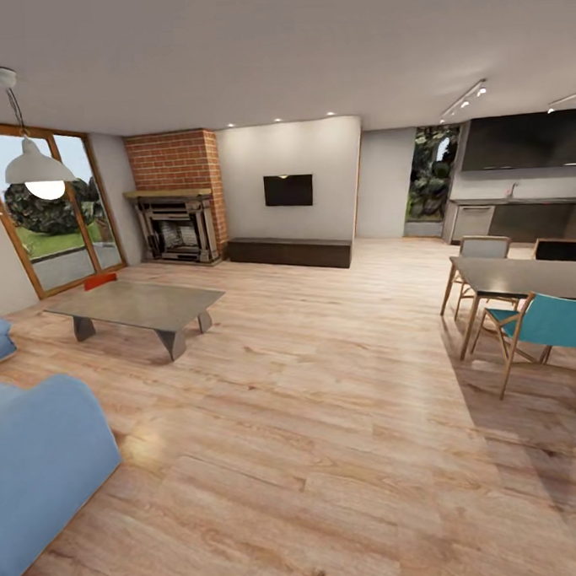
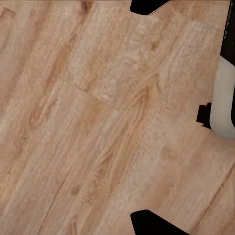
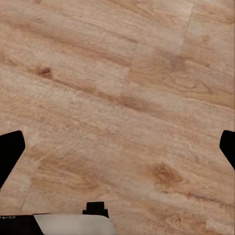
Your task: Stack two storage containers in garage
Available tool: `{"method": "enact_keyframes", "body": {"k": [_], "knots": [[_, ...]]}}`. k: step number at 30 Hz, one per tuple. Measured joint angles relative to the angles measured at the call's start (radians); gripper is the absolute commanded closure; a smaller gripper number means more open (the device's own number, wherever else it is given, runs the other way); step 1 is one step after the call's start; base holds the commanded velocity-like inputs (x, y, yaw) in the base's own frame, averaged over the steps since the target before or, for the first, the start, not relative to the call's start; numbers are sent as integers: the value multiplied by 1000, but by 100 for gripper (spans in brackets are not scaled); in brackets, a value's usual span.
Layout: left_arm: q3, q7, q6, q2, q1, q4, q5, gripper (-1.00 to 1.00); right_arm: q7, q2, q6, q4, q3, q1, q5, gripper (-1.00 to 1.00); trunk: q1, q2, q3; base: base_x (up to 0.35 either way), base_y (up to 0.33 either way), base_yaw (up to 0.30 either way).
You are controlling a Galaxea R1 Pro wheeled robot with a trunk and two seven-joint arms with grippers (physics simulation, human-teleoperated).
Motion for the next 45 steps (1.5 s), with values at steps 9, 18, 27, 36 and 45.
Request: {"method": "enact_keyframes", "body": {"k": [9,18,27,36,45], "knots": [[1,0,0,-1,0,0,0,-100,0,0,0,0,0,0,1,-100,0,0,0,326,0,0],[1,0,0,-1,0,0,0,-100,0,0,0,0,0,0,1,-100,0,0,0,326,0,0],[1,0,0,0,0,0,0,-100,0,0,0,0,0,0,1,-100,0,0,0,326,0,0],[1,0,0,0,0,0,0,-100,0,0,0,0,0,0,0,-100,0,0,0,326,0,0],[1,-1,-4,3,0,0,1,-100,-1,0,1,0,-1,0,-1,-100,0,0,0,326,0,0]]}}
